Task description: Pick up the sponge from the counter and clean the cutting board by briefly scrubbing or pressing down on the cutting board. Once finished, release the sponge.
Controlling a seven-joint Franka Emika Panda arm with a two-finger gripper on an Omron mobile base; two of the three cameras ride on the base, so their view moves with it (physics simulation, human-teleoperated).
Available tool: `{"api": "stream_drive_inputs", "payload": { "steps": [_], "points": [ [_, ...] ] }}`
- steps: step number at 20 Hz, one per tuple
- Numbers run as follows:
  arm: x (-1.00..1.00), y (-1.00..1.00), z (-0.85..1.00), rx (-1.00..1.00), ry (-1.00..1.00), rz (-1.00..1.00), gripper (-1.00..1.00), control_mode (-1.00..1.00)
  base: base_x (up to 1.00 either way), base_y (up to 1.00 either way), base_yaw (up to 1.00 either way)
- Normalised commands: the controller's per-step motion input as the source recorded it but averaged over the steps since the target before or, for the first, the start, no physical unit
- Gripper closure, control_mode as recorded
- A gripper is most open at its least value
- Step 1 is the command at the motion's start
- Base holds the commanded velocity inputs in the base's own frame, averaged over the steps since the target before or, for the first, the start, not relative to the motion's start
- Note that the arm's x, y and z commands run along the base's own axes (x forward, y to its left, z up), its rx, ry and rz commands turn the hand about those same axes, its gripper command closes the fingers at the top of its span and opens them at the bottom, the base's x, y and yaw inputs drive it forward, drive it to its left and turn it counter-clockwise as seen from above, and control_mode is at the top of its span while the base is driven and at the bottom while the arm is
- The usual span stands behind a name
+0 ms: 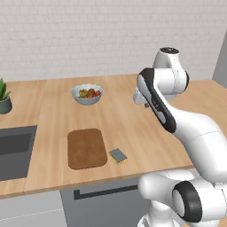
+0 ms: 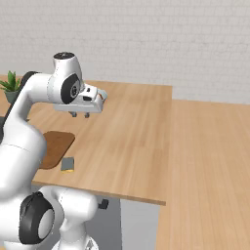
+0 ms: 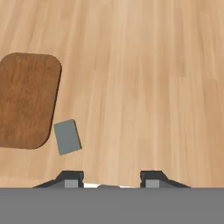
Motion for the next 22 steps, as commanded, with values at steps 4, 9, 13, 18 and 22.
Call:
{"api": "stream_drive_inputs", "payload": {
  "steps": [4, 9, 13, 18, 22],
  "points": [
    [0.03, 0.29, -0.01, 0.0, 0.0, 0.0, -1.0, -1.0, 0.0, 0.0, 0.0],
    [0.03, 0.54, -0.32, 0.05, 0.03, 0.0, -1.0, -1.0, 0.0, 0.0, 0.0],
    [0.06, 0.67, -0.46, 0.01, 0.11, 0.01, -1.0, -1.0, 0.0, 0.0, 0.0],
    [-0.02, 0.52, -0.45, 0.01, 0.02, 0.07, -1.0, -1.0, 0.0, 0.0, 0.0],
    [0.0, 0.43, -0.39, -0.01, 0.0, 0.13, -1.0, -1.0, 0.0, 0.0, 0.0]
  ]
}}
